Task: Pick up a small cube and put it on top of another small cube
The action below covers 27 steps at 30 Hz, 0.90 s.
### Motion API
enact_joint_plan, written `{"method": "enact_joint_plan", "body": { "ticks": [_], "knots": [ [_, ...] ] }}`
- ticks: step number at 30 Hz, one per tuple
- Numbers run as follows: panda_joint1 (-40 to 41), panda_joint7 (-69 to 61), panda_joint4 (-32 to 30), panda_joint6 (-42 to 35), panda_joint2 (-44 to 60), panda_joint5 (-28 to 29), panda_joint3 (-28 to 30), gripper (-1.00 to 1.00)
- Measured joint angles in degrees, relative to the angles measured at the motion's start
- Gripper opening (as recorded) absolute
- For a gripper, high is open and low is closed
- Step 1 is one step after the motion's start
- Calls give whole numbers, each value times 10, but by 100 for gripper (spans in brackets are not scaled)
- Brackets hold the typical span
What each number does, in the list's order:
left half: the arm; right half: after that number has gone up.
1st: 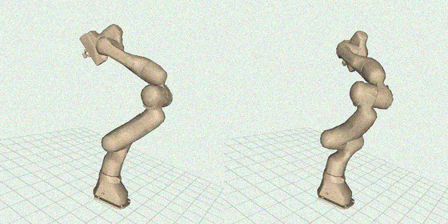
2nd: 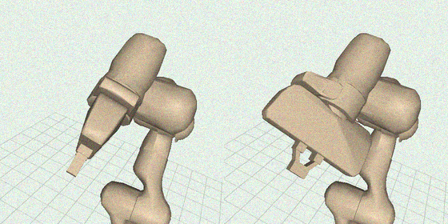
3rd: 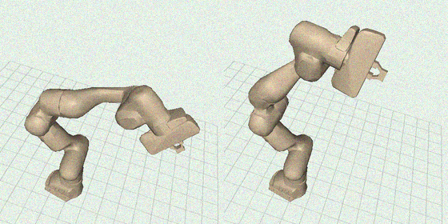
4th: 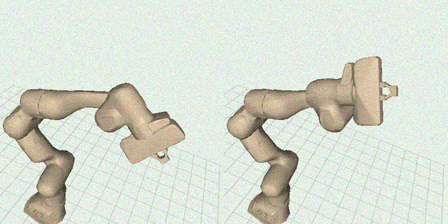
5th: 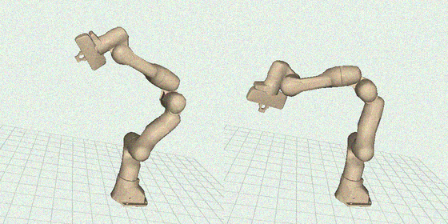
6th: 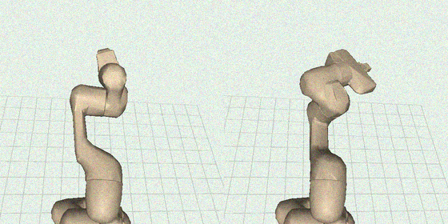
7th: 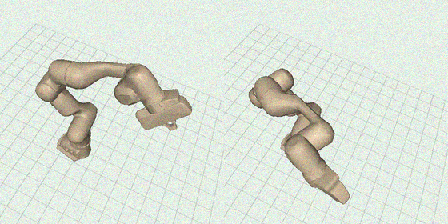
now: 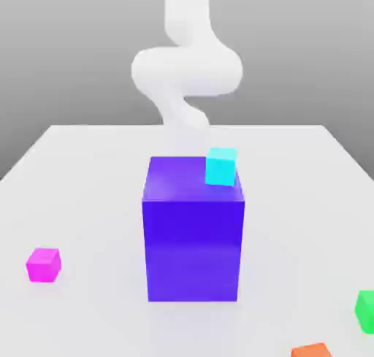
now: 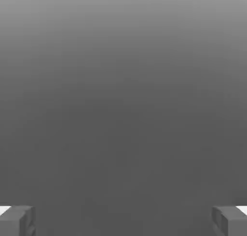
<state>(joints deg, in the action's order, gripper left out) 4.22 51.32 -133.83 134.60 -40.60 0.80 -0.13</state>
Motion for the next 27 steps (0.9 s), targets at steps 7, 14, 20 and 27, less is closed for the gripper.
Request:
{"method": "enact_joint_plan", "body": {
  "ticks": [7,14,20,27],
  "knots": [
    [111,158,-58,79,149,26,9,0],
    [200,304,-115,157,294,38,41,0],
    [273,397,-164,225,419,6,81,0],
    [317,399,-173,324,565,-77,57,0]
  ]
}}
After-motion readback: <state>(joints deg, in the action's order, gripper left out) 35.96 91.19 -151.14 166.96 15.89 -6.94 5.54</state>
